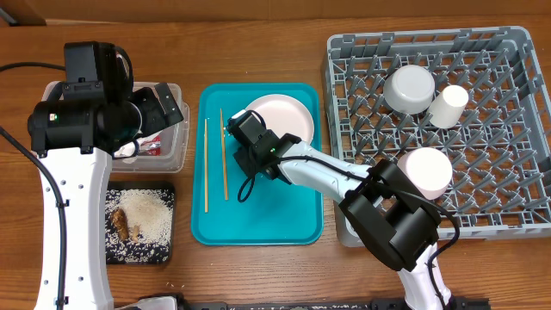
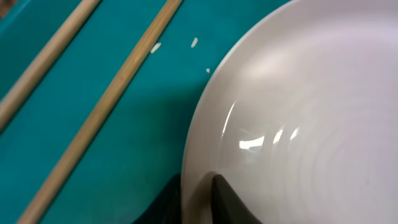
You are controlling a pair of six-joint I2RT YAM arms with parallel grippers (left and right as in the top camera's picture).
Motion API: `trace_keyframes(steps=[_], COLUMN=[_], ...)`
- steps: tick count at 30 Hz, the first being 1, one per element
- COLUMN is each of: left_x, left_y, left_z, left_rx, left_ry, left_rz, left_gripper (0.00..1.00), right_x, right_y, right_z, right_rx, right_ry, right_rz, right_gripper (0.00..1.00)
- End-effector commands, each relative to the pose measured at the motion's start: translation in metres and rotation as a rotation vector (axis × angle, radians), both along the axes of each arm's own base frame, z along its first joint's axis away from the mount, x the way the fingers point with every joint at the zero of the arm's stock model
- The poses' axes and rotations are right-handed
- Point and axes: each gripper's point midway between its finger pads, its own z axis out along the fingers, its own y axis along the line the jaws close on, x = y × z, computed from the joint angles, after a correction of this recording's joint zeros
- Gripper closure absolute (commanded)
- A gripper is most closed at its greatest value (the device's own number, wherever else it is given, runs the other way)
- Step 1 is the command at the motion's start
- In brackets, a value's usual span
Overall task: Sort waste into correct bins and load items into the dishwasher
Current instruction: 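Lift the large pink plate and stand it upright in the rack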
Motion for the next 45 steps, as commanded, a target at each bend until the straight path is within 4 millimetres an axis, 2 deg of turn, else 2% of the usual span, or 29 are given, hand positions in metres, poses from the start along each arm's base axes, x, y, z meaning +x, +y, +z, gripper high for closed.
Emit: trace_keyframes(steps=[1,4,5,8,13,17,22,25,27,31,35,40,45], left_x=[0.001,0.001,0.001,0.001,0.001,0.001,0.001,0.001,0.001,0.001,0.001,0.001,0.001], left_y=[-0.001,-0.001,-0.001,-0.001,-0.001,-0.001,-0.001,-0.001,-0.001,-0.001,-0.001,-0.001,-0.001], left_z=[0.006,0.006,0.006,0.006,0.006,0.006,0.006,0.006,0.006,0.006,0.006,0.006,0.006], left_rx=[-0.001,-0.001,-0.001,-0.001,-0.001,-0.001,-0.001,-0.001,-0.001,-0.001,-0.001,-0.001,-0.001], left_ry=[-0.018,-0.018,-0.018,-0.018,-0.018,-0.018,-0.018,-0.017,-0.018,-0.018,-0.018,-0.018,-0.018], left_rz=[0.004,0.004,0.004,0.004,0.004,0.004,0.004,0.004,0.004,0.004,0.004,0.004,0.004], left_gripper=[0.0,0.0,0.0,0.0,0.0,0.0,0.0,0.0,0.0,0.0,0.0,0.0,0.0], right_x=[-0.001,0.01,0.017,0.025,0.016,0.002,-0.016,-0.021,-0.019,-0.012,0.0,0.011,0.02], right_y=[-0.004,0.007,0.014,0.023,0.02,-0.003,-0.041,-0.068,-0.093,-0.139,-0.185,-0.224,-0.241], right_z=[-0.005,0.018,0.042,0.084,0.154,0.213,0.275,0.305,0.321,0.331,0.321,0.282,0.249], right_rx=[-0.005,0.041,0.078,0.144,0.24,0.317,0.445,0.557,0.631,0.766,0.864,0.901,0.903], right_ry=[0.009,-0.036,-0.073,-0.134,-0.185,-0.195,-0.169,-0.129,-0.096,-0.002,0.084,0.169,0.228], right_rz=[-0.01,-0.01,-0.01,-0.011,0.001,-0.031,-0.008,0.004,0.012,0.017,-0.038,-0.156,-0.236], right_gripper=[0.92,0.96,0.96,0.96,0.96,0.96,0.96,0.96,0.96,0.96,0.96,0.96,0.96])
